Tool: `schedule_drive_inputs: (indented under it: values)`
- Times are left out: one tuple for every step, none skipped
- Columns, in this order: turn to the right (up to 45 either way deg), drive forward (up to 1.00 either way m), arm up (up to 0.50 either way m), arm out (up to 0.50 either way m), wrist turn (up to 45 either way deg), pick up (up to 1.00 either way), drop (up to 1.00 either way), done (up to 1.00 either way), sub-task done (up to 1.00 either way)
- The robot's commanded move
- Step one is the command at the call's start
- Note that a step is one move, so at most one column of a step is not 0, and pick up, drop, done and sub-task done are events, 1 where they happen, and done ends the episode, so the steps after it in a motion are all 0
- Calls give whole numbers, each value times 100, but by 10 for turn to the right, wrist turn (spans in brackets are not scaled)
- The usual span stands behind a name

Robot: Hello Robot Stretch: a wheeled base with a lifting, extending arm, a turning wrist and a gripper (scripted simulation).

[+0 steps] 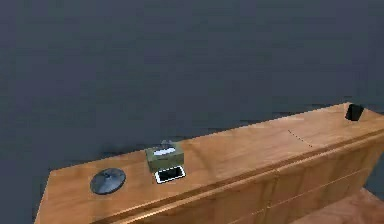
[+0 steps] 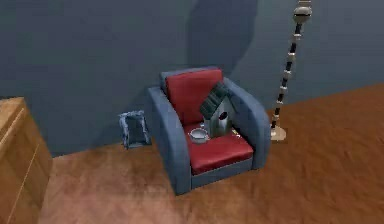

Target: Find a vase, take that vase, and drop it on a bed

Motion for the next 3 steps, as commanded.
schedule_drive_inputs:
  values:
    - [450, 0, 0, 0, 0, 0, 0, 0, 0]
    - [270, 0, 0, 0, 0, 0, 0, 0, 0]
    - [0, 20, 0, 0, 0, 0, 0, 0, 0]
